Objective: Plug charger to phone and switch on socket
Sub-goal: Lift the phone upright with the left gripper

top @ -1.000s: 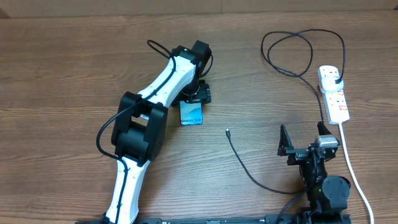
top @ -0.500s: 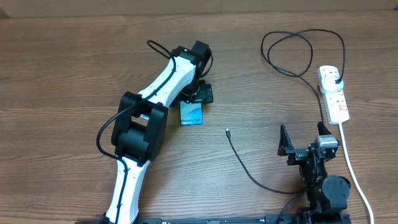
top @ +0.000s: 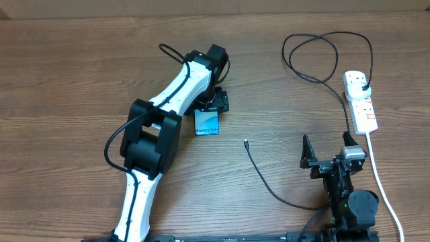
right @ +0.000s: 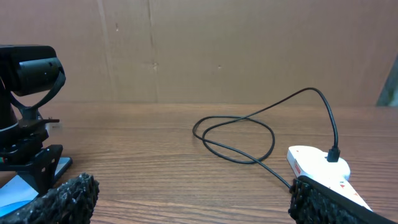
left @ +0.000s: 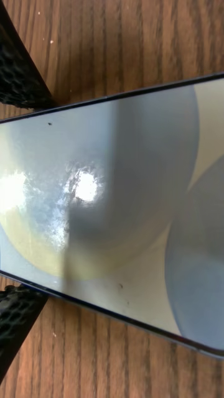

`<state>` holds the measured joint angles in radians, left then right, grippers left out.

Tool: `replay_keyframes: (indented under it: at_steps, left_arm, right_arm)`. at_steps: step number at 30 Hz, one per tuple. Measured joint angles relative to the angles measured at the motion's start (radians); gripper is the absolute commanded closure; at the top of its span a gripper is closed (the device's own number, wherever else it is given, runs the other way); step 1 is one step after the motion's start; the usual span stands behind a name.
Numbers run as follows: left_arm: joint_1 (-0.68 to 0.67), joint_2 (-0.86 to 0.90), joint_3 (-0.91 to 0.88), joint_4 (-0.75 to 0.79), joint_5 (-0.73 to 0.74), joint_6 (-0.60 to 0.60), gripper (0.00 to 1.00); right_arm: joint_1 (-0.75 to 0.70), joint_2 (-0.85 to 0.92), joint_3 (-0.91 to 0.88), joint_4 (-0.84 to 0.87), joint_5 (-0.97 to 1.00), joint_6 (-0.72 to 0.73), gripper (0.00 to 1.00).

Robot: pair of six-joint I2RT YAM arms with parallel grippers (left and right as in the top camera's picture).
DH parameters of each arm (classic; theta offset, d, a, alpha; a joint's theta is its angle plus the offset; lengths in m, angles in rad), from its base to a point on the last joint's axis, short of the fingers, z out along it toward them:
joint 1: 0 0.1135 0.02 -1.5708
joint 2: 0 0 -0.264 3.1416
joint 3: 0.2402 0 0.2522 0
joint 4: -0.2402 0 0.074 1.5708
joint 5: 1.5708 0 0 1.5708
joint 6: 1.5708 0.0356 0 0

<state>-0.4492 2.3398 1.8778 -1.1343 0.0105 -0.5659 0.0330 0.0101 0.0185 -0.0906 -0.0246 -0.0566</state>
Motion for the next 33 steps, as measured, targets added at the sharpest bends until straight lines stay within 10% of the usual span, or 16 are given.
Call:
replay_keyframes:
  at_steps: [33]
  left_arm:
    - [0.0,0.006,0.149,-0.162,0.006,0.0,0.25]
  right_arm:
    - [0.0,0.0,0.0,0.0,0.0,0.001,0.0]
